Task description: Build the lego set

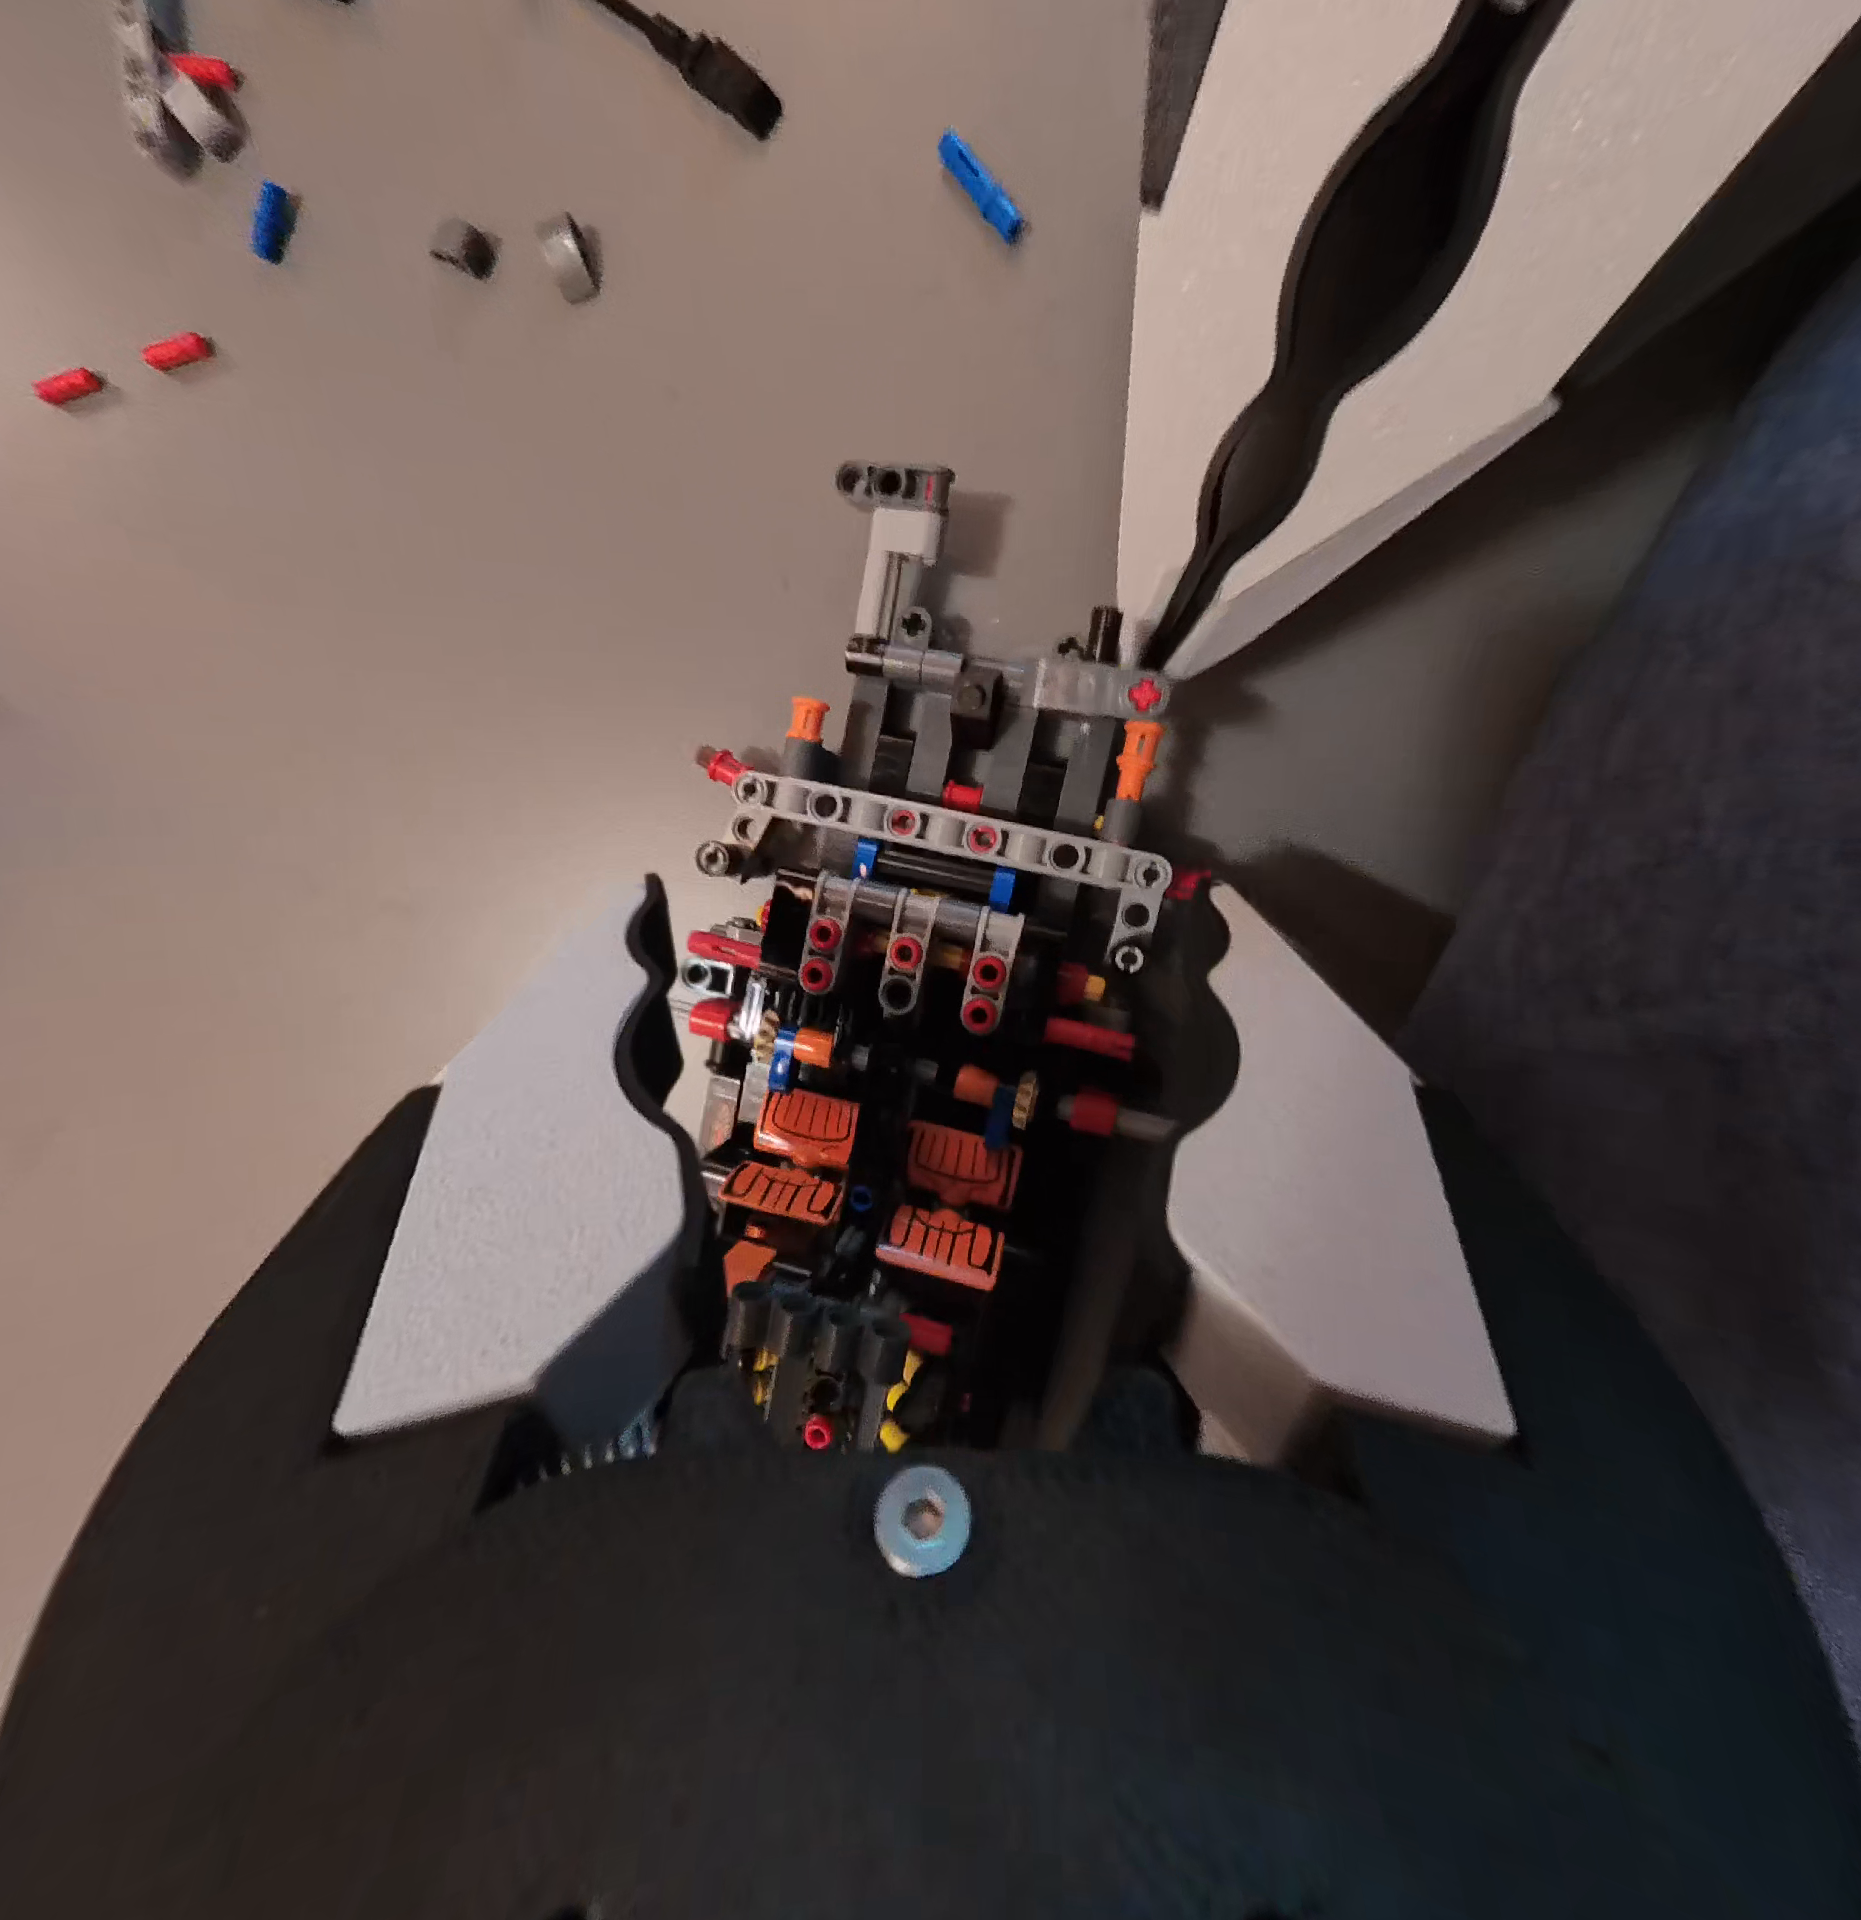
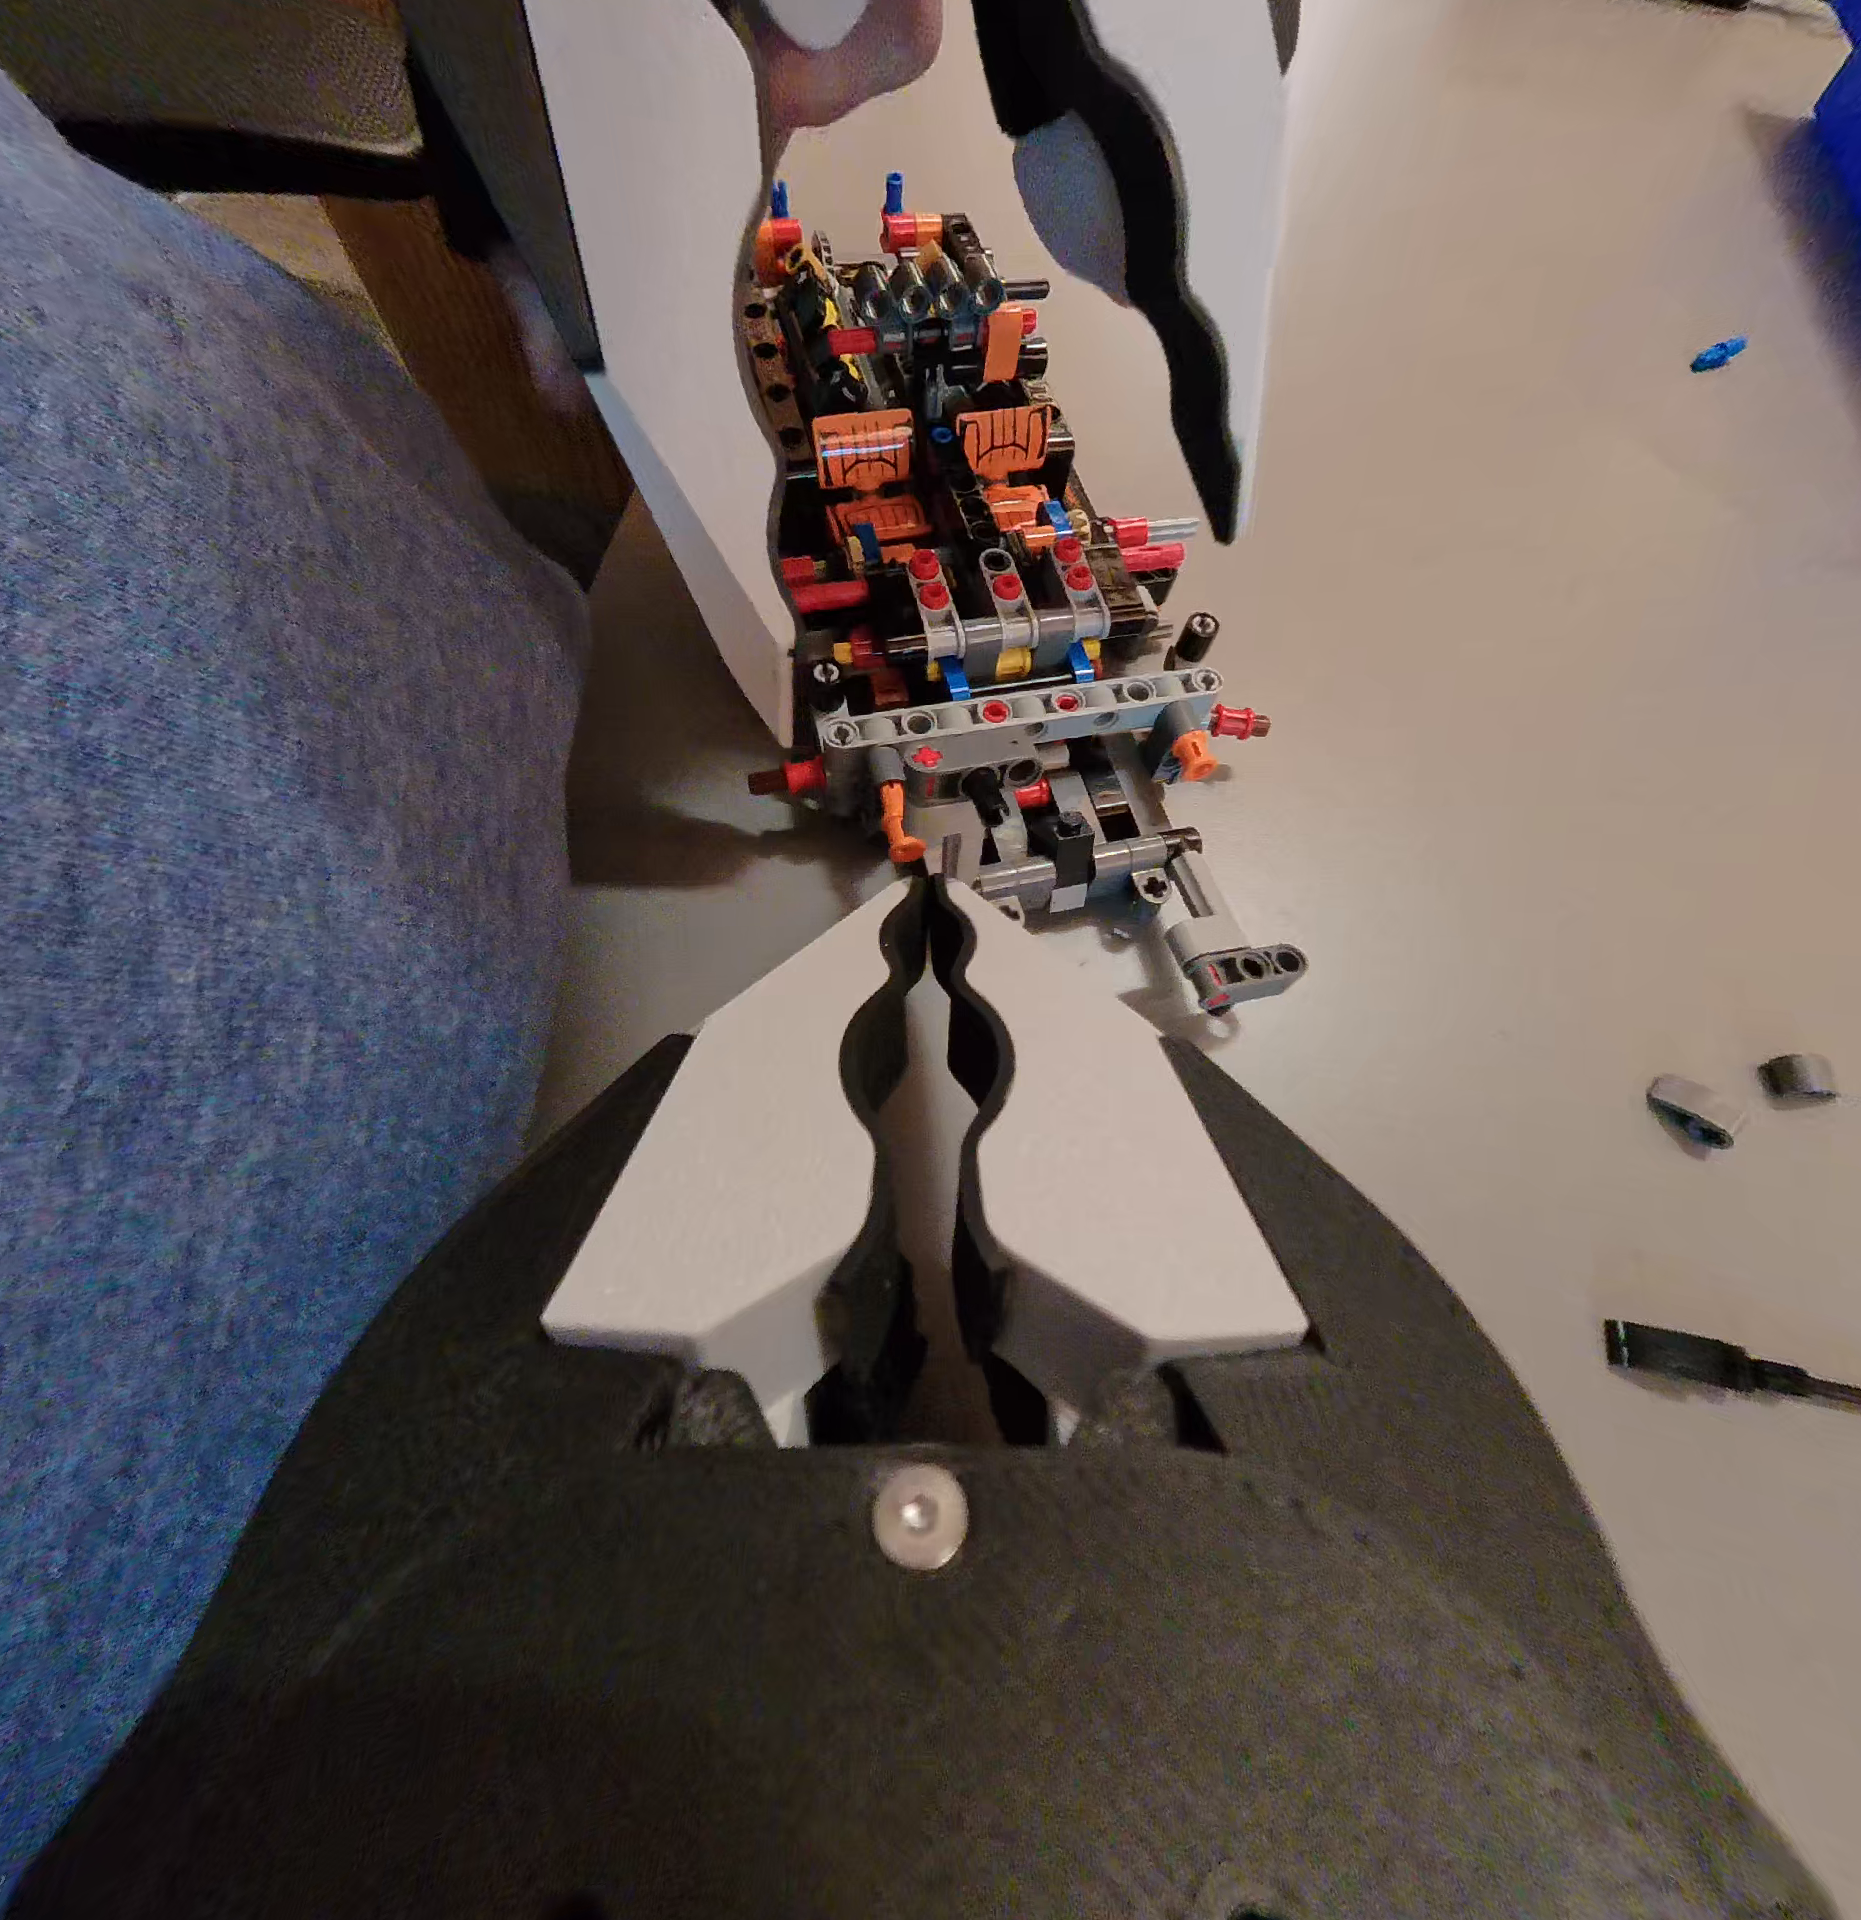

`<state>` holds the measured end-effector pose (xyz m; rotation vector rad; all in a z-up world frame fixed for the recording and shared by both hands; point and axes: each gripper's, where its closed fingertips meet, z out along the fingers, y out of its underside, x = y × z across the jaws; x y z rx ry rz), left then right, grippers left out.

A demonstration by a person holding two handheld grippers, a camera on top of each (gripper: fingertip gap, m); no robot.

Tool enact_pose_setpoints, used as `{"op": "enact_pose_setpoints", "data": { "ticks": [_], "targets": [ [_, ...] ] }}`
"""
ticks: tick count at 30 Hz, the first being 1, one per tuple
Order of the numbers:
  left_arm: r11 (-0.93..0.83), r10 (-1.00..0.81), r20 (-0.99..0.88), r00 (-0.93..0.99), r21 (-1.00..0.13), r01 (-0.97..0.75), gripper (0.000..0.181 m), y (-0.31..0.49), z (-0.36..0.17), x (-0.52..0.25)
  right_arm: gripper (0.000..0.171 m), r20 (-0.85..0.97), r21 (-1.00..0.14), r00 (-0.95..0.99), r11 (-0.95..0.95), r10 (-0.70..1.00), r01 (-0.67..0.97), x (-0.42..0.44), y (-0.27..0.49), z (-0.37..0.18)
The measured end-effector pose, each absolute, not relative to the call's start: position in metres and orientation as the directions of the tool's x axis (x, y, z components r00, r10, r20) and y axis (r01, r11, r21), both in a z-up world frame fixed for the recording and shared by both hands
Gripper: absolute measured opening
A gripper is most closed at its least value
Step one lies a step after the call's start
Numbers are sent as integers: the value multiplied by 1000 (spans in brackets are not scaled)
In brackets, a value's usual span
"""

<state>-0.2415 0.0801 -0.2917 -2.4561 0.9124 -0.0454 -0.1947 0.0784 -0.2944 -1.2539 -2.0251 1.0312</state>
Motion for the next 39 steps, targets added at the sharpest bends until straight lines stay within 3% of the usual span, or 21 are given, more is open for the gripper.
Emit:
{"op": "enact_pose_setpoints", "data": {
  "ticks": [2, 7, 8, 39],
  "targets": [
    [-648, -638, -157, 754, -419, -636, 93, 76, -303, -247, 0, 44, -832, -422, 267, 905, 486, -195, 77, -292],
    [-635, -638, -156, 754, -447, -630, 87, 78, -309, -248, 0, 26, -846, -400, 233, 916, 479, -197, 78, -289],
    [-630, -653, -152, 742, -435, -643, 79, 76, -313, -247, 0, 23, -849, -394, 226, 919, 478, -197, 79, -288],
    [-648, -603, -131, 787, -495, -579, 80, 79, -317, -242, 5, -50, -827, -341, 153, 939, 541, -197, 77, -294]
  ]
}}
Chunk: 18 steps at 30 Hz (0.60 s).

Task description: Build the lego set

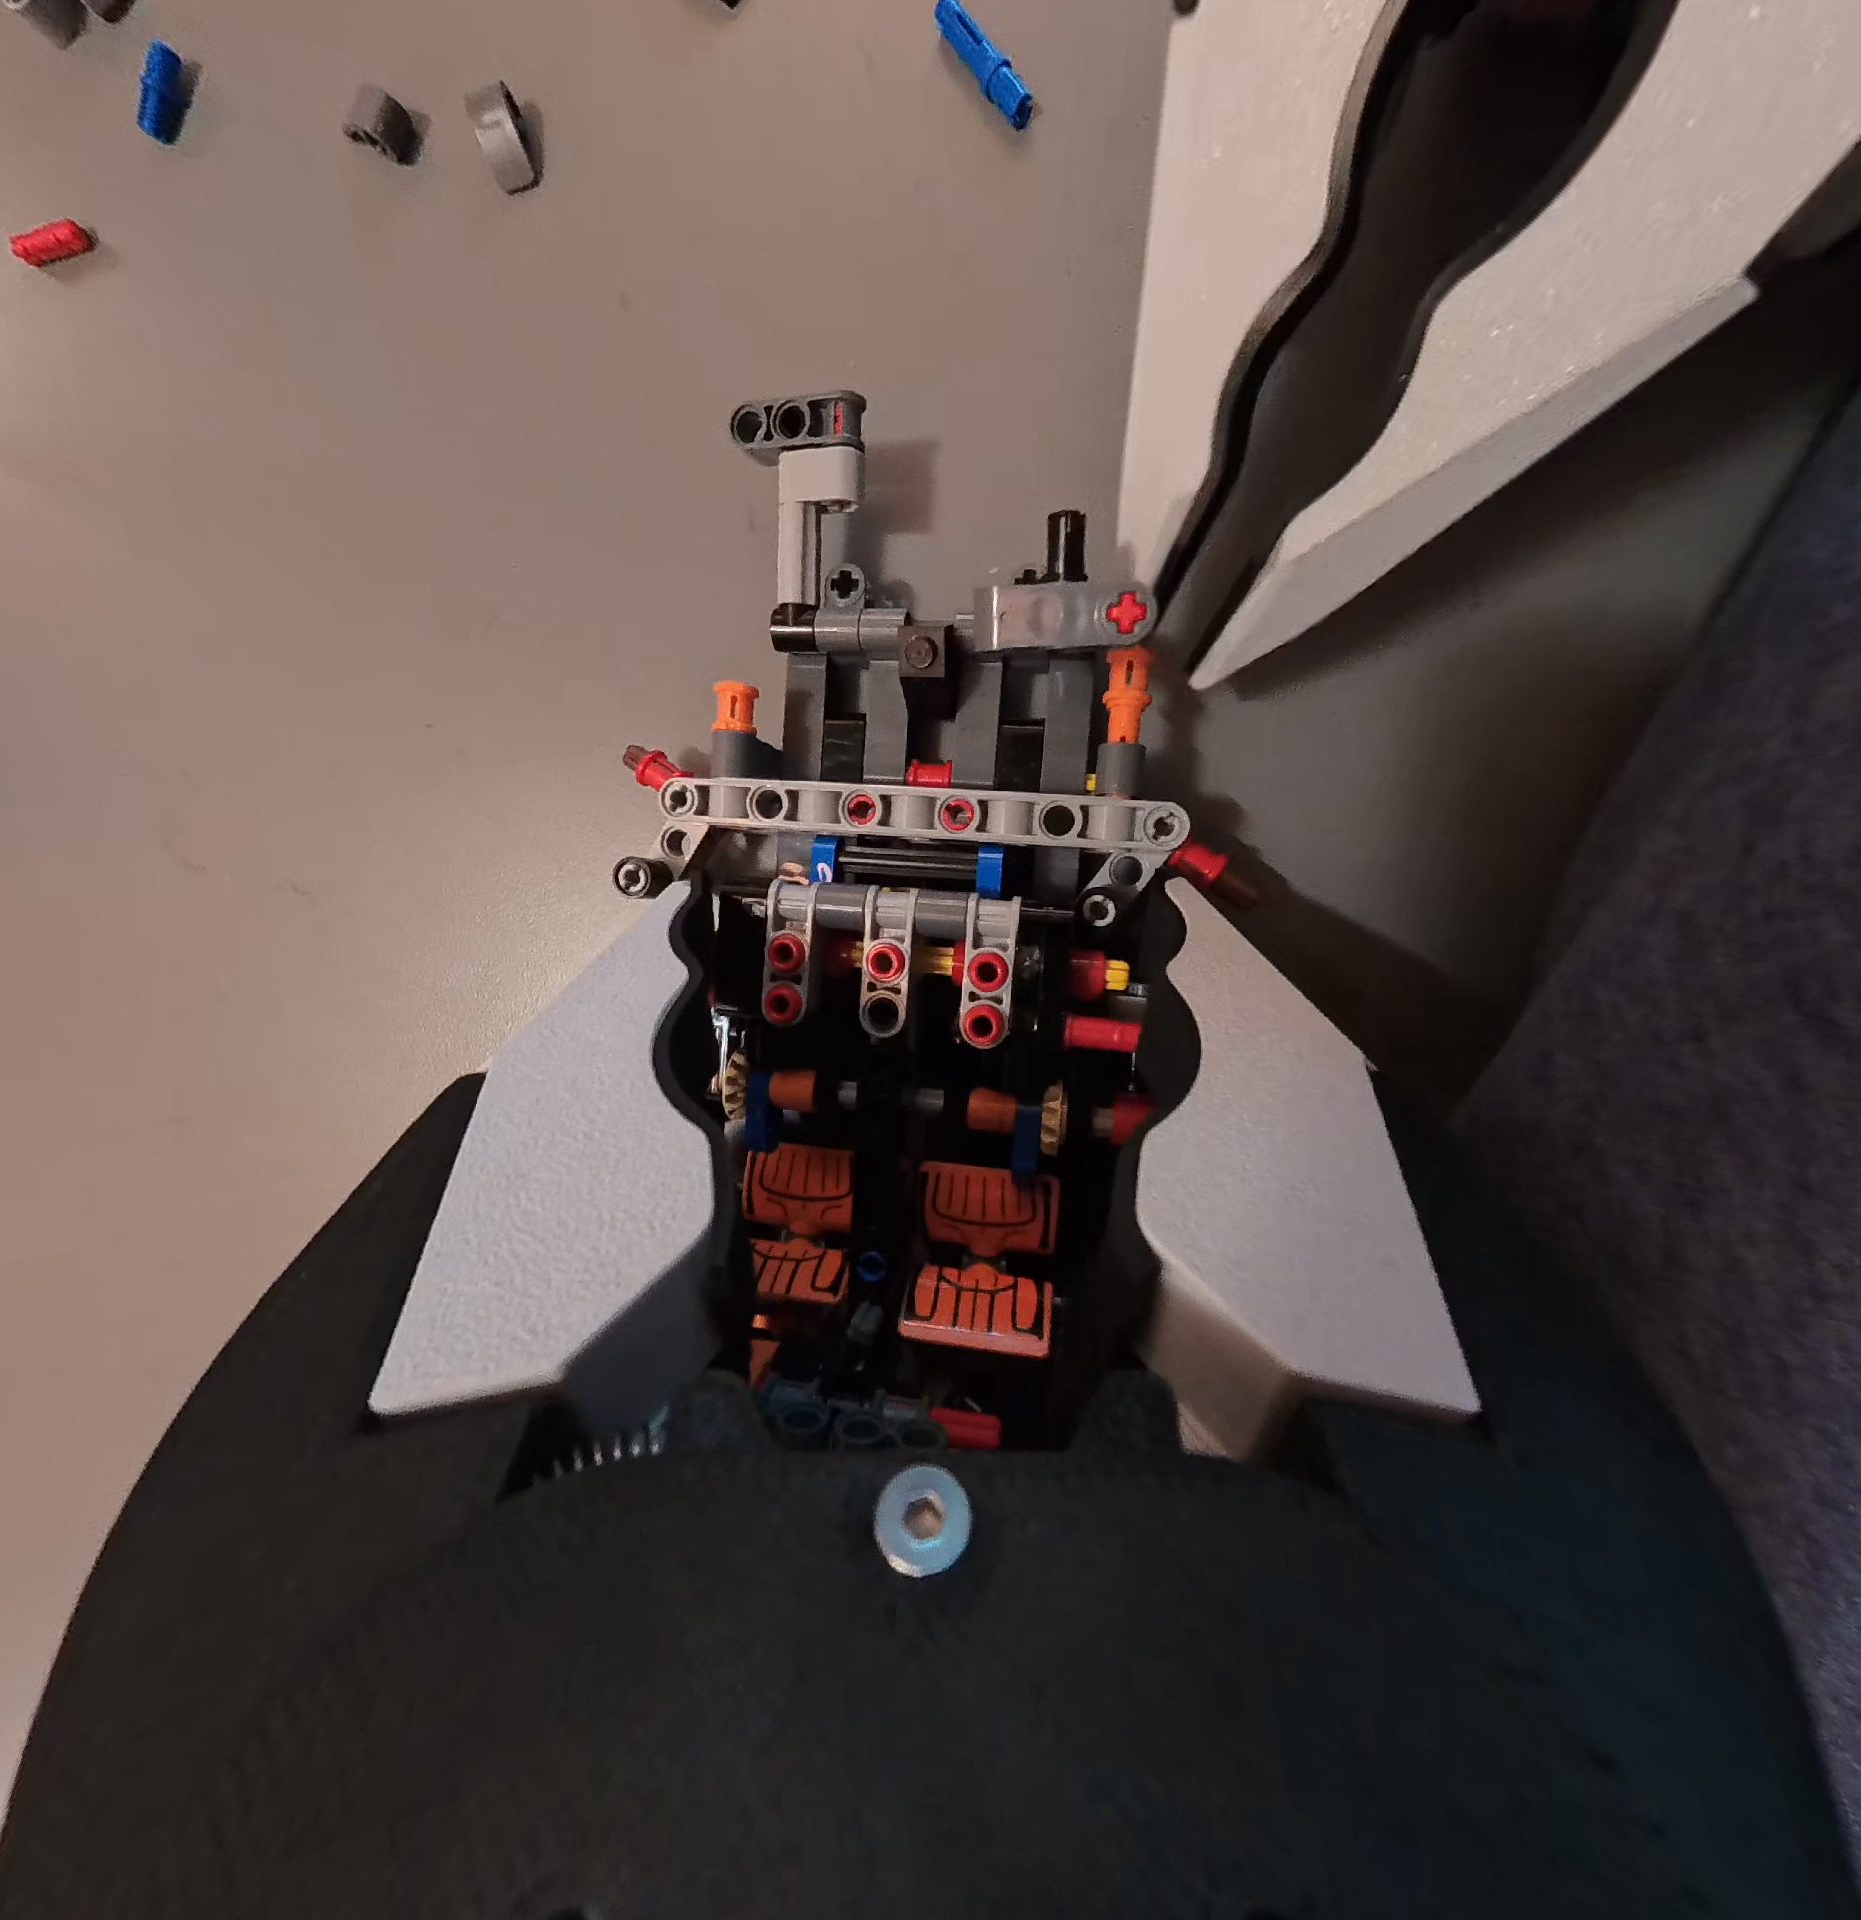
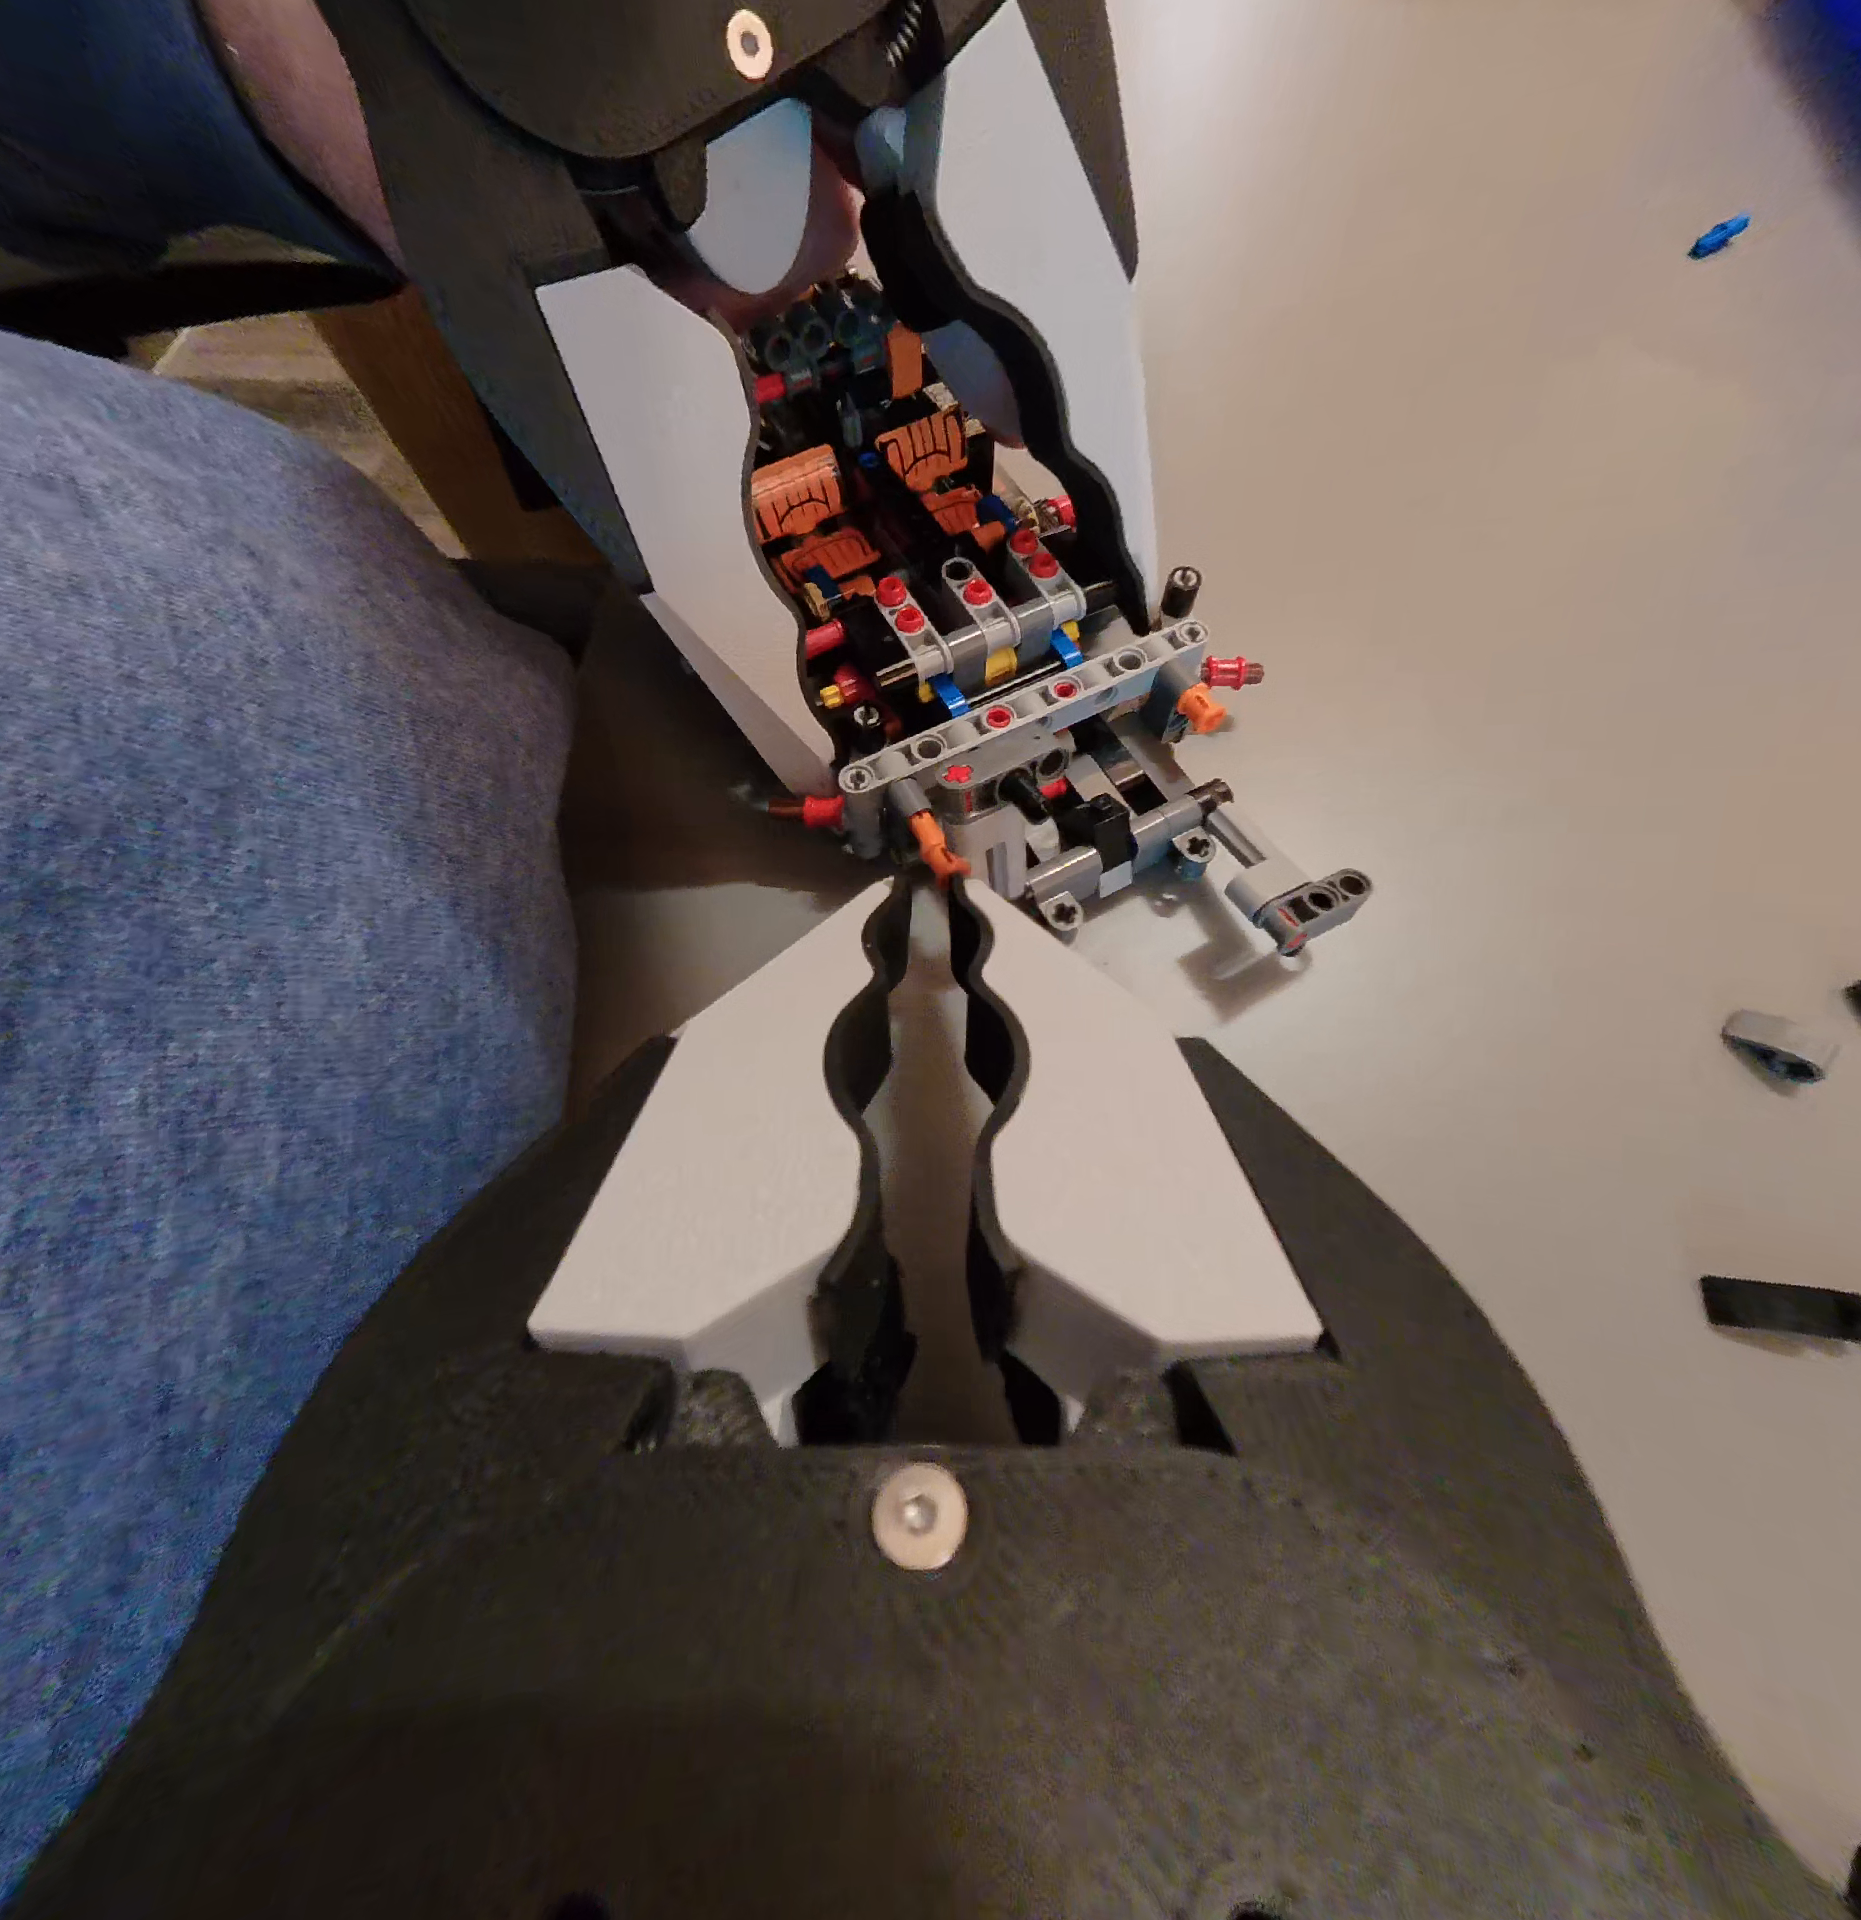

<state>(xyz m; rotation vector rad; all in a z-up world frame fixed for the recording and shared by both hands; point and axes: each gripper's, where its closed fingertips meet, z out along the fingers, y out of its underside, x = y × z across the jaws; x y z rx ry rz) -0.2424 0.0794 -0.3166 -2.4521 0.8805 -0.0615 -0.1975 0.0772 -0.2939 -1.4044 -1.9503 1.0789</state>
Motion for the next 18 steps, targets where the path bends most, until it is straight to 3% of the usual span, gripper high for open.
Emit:
{"op": "enact_pose_setpoints", "data": {
  "ticks": [18],
  "targets": [
    [-652, -596, -118, 794, -507, -564, 78, 79, -316, -240, 0, 30, -838, -309, 193, 951, 510, -201, 78, -291]
  ]
}}
